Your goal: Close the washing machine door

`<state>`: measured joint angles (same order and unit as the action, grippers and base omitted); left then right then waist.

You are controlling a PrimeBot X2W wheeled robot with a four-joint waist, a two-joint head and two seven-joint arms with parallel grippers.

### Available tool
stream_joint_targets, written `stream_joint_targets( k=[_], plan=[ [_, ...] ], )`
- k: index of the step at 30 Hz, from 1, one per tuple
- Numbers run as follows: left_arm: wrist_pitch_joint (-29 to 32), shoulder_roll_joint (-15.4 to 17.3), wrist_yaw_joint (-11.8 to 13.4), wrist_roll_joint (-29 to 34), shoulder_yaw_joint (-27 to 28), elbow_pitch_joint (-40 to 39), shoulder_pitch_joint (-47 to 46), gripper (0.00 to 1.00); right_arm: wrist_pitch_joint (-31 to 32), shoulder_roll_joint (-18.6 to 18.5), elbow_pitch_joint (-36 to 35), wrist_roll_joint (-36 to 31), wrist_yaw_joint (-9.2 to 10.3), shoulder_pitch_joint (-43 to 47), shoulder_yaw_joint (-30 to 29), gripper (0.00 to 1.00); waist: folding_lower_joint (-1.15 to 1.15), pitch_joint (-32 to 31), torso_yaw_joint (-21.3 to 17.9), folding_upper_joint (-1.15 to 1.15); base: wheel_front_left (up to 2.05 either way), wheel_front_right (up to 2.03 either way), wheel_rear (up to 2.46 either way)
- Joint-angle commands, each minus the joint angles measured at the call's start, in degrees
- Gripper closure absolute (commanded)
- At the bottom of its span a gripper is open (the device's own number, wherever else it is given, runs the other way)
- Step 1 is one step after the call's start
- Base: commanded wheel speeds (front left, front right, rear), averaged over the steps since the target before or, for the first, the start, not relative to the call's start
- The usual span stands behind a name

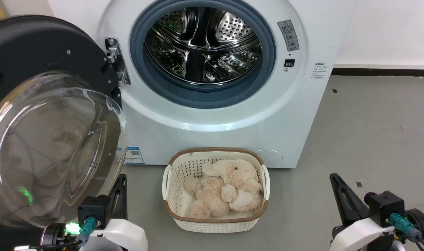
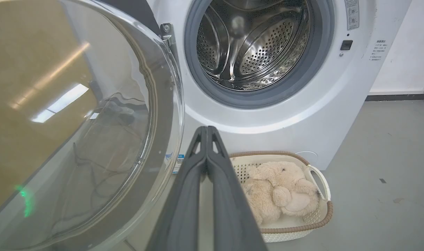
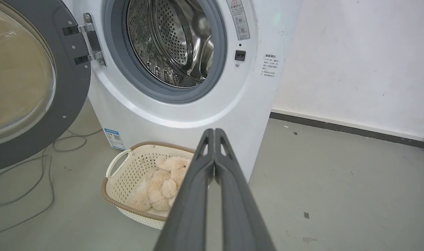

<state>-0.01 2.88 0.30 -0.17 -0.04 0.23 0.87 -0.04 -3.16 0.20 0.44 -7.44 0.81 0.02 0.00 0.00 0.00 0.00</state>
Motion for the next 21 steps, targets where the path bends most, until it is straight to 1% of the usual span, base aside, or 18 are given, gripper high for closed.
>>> stream_joint_targets(
  k=[1,3,4,5,6,7,21],
  plan=[
    [0.01,-0.01,-0.30,0.17,0.04,-0.23,-0.87,1.00,0.04,0.28,-0.20,-0.44,-0.05,-0.81,-0.02,1.00,0.00,0.00,0.00,0.00,0.00,0.00,0.00],
    [0.01,-0.01,-0.30,0.17,0.04,-0.23,-0.87,1.00,0.04,0.28,-0.20,-0.44,-0.05,-0.81,-0.02,1.00,0.00,0.00,0.00,0.00,0.00,0.00,0.00],
    [-0.01,0.00,0.00,0.00,-0.01,0.01,0.00,0.00,-0.01,0.00,0.00,0.01,0.00,0.00,0.00,0.00,0.00,0.00,0.00,0.00,0.00,0.00,0.00],
    [-0.02,0.00,0.04,-0.01,-0.06,0.03,0.02,0.00,-0.02,-0.01,0.01,0.04,0.00,0.03,-0.02,0.00,0.00,0.00,0.00,0.00,0.00,0.00,0.00],
    [-0.03,-0.01,0.05,-0.01,-0.04,0.07,0.03,1.00,-0.03,-0.01,0.02,0.05,0.00,0.03,0.00,1.00,0.00,0.00,0.00,0.00,0.00,0.00,0.00],
    [-0.03,-0.01,0.06,-0.01,-0.06,0.08,0.03,0.00,-0.03,-0.01,0.04,0.05,0.00,0.03,0.00,0.00,0.00,0.00,0.00,0.00,0.00,0.00,0.00],
    [-1.71,-0.01,0.97,-0.65,-1.12,0.43,-0.15,0.00,-1.71,0.02,0.33,1.29,-0.01,-0.01,0.20,0.00,0.00,0.01,0.54,0.00,0.00,0.00,0.00]
  ],
)
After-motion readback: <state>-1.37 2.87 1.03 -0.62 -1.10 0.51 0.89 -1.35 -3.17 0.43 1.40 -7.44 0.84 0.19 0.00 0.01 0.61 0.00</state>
